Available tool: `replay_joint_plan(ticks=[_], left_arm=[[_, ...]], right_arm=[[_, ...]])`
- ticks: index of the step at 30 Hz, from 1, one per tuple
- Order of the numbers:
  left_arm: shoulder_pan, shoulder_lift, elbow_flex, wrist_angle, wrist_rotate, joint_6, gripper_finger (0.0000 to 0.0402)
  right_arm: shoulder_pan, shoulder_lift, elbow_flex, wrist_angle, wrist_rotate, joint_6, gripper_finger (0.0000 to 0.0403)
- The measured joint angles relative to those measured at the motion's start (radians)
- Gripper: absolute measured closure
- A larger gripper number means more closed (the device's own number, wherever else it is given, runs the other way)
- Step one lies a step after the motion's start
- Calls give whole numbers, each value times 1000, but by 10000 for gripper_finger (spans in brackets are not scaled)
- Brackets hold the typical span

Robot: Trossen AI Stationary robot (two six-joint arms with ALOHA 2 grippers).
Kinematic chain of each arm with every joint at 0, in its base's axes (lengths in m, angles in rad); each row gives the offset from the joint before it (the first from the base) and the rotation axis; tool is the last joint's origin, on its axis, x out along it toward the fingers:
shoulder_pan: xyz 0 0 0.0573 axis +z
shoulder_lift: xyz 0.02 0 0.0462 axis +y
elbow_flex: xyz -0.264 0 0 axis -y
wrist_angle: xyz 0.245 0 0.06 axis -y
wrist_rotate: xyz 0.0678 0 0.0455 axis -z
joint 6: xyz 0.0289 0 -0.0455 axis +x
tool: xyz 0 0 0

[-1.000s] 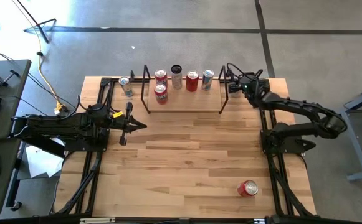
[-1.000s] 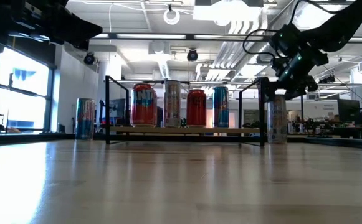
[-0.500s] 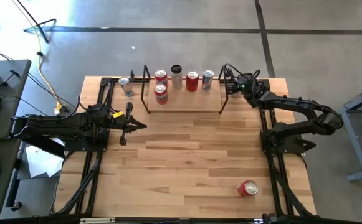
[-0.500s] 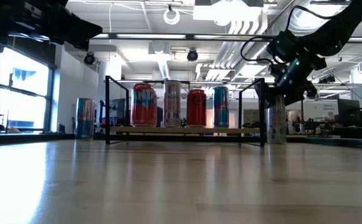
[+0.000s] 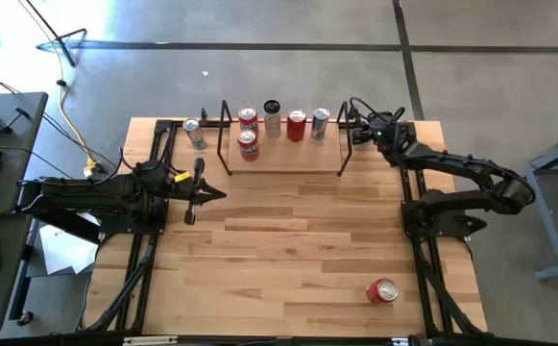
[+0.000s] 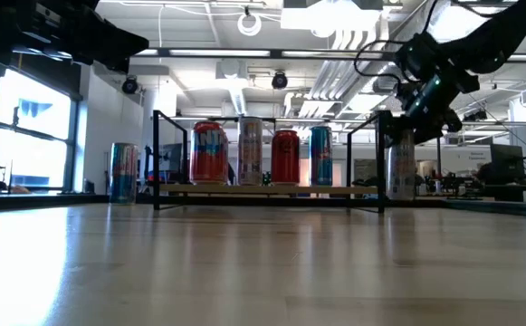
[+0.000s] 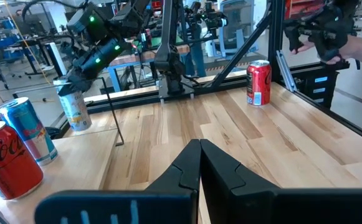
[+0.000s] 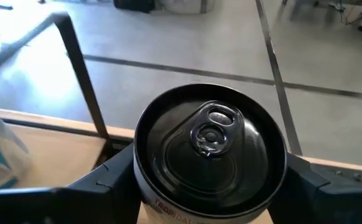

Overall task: Place canned beverage on shelf
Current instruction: Put the white yellow soda can on the shelf aligned with the white yellow soda can

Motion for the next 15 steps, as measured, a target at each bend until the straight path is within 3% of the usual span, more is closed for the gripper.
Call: replay_joint_plan(ticks=[11, 15], left_arm=[[0, 0, 0, 0, 0, 0, 402], [0, 0, 0, 1, 0, 0, 401]], right_arm=[[16, -263, 3, -161, 8, 1, 159], [58, -344, 79, -309, 23, 9, 159]])
